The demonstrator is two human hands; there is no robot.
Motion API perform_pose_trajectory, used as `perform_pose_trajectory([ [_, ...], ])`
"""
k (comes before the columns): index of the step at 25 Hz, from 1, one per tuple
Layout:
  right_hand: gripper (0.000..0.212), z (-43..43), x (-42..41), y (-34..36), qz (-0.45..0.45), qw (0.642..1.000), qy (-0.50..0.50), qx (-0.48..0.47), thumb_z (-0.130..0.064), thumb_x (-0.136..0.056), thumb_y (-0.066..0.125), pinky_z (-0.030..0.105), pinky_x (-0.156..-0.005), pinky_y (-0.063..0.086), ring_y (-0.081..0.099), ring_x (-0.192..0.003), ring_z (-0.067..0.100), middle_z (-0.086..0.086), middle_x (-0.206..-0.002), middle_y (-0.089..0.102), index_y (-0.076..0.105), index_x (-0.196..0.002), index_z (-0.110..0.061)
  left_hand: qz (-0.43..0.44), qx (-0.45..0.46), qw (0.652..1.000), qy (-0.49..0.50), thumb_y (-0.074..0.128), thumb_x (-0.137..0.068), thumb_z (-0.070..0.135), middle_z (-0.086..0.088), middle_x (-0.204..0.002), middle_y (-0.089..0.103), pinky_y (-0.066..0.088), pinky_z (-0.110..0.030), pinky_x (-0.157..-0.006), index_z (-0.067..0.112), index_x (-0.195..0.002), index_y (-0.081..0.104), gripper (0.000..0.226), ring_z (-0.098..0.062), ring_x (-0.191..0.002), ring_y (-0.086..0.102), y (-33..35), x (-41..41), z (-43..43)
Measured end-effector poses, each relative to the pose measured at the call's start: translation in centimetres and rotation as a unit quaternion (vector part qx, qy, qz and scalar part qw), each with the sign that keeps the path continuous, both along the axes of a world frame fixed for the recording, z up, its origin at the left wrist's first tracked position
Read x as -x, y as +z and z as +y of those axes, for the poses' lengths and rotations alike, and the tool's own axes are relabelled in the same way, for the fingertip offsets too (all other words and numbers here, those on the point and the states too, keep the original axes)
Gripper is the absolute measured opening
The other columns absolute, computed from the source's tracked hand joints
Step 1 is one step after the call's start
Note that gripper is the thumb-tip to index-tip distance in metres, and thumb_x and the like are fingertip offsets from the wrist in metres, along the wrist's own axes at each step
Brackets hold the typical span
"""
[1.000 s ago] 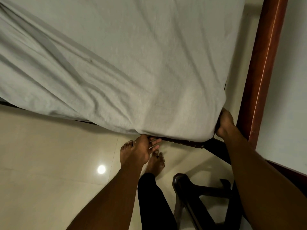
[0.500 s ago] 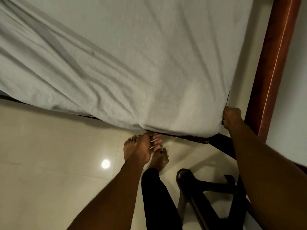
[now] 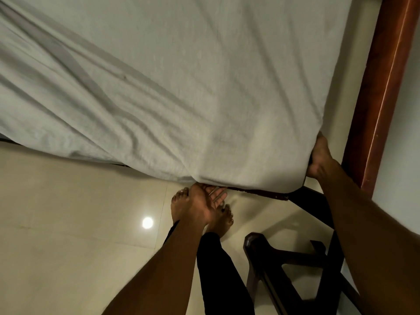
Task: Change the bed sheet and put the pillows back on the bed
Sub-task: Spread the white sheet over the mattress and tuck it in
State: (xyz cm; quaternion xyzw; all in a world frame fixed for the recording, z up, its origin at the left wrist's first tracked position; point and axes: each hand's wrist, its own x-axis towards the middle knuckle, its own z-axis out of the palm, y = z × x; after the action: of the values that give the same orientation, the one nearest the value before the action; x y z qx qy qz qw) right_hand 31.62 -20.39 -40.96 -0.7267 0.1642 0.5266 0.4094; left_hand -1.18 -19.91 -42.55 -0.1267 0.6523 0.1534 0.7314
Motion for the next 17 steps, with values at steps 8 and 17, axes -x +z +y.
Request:
perform_pose_trajectory([
  [8,0.058,-0.7,0.7,-0.7,0.008,0.996,-0.049,-0.069,-0.068,-0.097,0.047,0.037,-0.087,0.058,0.073,-0.103,0.022,0.001,-0.115,0.078,0.073,-0.125,-0.025,-0.001,-0.007,1.0,-0.024,0.031,-0.108,0.027,-0.018,-0.116,0.076,0.052,-0.053,-0.106,0.01,-0.132,0.065,0.045,-0.036,-0.11,0.074,-0.9,0.4,-0.4],
  [17,0.069,-0.9,1.0,-0.6,-0.133,0.989,0.025,0.065,-0.067,-0.103,0.03,0.041,-0.098,0.052,0.064,-0.117,0.027,0.003,-0.133,0.067,0.058,-0.143,-0.018,0.048,-0.036,0.982,-0.181,0.03,-0.109,0.021,-0.017,-0.117,0.075,0.063,-0.044,-0.084,0.007,-0.12,0.065,0.039,-0.03,-0.099,0.077,0.6,-0.5,0.3],
])
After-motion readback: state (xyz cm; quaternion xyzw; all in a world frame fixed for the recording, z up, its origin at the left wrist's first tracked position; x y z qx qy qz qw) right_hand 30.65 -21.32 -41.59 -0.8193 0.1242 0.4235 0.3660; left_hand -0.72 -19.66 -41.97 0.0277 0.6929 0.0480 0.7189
